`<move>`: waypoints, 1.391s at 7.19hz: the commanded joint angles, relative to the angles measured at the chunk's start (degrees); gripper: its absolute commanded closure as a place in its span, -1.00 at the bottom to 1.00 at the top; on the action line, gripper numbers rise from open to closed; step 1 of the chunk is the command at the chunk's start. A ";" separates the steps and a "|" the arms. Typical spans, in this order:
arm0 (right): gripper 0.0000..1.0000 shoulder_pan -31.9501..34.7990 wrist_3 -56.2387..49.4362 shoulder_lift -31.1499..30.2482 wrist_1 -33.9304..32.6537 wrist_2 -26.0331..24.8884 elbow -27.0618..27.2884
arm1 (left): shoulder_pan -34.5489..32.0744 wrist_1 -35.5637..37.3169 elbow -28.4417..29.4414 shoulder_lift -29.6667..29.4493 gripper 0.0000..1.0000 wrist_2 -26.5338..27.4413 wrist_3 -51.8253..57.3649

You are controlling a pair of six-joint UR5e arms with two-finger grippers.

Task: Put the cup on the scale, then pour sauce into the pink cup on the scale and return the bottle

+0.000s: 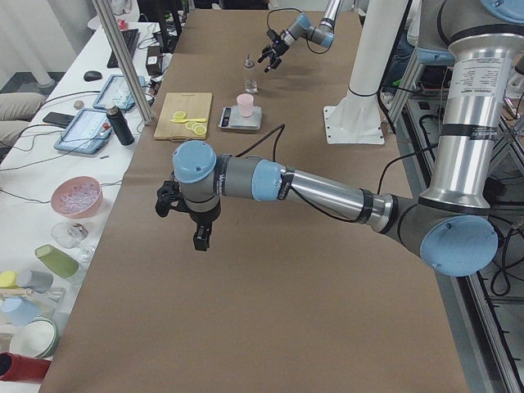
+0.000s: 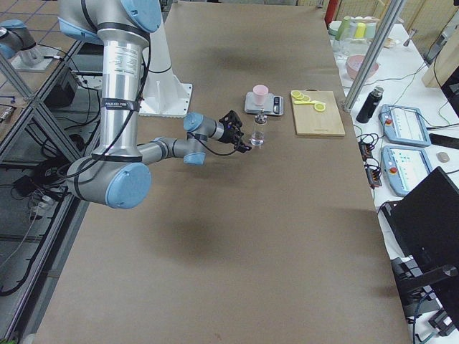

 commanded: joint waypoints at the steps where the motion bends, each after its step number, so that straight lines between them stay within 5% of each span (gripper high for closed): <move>1: -0.99 2.02 -0.01 -2.93 0.00 0.03 1.06 | 0.00 0.09 0.00 0.09 -0.98 0.00 0.00; 4: -1.00 10.96 0.07 -2.68 -0.53 3.35 -0.34 | -0.09 0.00 -0.08 0.79 -0.98 0.00 0.17; 7: -1.00 30.45 -0.88 5.74 -0.88 27.90 -9.46 | -0.09 0.00 -0.08 0.88 -0.98 0.00 0.35; 8: -1.00 34.69 -1.06 8.55 -3.23 32.50 -12.62 | -0.09 0.00 -0.17 0.79 -0.98 -0.09 0.35; 10: -1.00 43.21 -7.44 12.09 -16.19 45.40 -12.92 | -0.09 -0.09 -0.26 0.79 -0.98 -0.26 2.44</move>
